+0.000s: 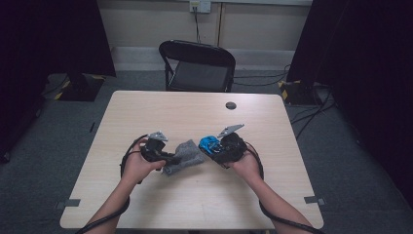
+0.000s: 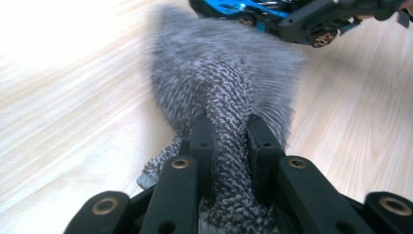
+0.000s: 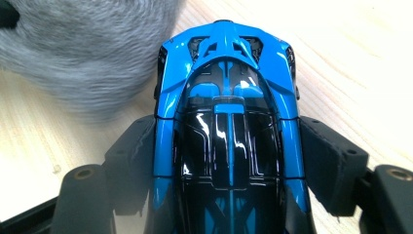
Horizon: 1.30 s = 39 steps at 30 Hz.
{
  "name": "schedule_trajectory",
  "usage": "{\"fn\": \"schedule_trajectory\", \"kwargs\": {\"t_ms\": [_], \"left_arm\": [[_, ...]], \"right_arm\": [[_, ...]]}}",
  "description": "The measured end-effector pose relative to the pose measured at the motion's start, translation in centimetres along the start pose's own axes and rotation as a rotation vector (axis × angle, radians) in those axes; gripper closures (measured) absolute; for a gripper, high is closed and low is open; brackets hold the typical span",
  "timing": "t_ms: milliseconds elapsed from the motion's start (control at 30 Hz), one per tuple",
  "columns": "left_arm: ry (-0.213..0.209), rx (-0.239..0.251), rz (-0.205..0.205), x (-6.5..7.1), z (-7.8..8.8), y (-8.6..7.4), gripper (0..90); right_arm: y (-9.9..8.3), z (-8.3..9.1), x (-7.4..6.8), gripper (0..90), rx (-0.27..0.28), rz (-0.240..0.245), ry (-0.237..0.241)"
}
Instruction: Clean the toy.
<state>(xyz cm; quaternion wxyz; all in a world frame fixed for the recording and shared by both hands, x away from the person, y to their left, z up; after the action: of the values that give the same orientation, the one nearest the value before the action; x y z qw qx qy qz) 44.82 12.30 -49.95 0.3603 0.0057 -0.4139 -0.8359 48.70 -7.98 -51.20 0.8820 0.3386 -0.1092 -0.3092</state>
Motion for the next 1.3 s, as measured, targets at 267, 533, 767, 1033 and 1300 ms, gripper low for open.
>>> {"fn": "schedule_trajectory", "kwargs": {"t_ms": [267,533,767,1033,1300], "left_arm": [[0.112,0.126,0.098,-3.3,1.7,2.4,76.9],[0.152,0.146,0.096,-4.0,0.5,5.2,76.7],[0.125,0.084,0.065,-3.0,-1.6,5.4,76.7],[0.069,0.054,0.038,-2.0,-2.5,5.2,76.7],[0.052,0.038,0.023,-1.9,-2.2,4.9,76.7]], "right_arm": [[0.2,0.3,-1.2,28.2,0.012,0.026,0.033],[0.7,0.3,-3.2,28.2,0.021,0.062,0.073],[1.0,0.6,-4.4,28.2,0.03,0.095,0.096],[0.9,1.1,-4.0,28.2,0.031,0.095,0.087],[0.7,1.1,-3.4,28.2,0.024,0.087,0.073]]}}
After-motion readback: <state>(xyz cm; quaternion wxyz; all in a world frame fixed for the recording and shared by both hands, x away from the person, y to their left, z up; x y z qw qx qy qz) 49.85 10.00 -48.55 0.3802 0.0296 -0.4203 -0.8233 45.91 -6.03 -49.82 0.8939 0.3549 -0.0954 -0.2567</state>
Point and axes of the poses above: each handheld gripper's, and its own axes: z roughly backward along the jaws, y roughly out of its top, x roughly to its right, the point moved 8 cm from there along -z, roughly forward along the jaws, and after that the axes turned 1 degree about x, right-handed, at the moved point
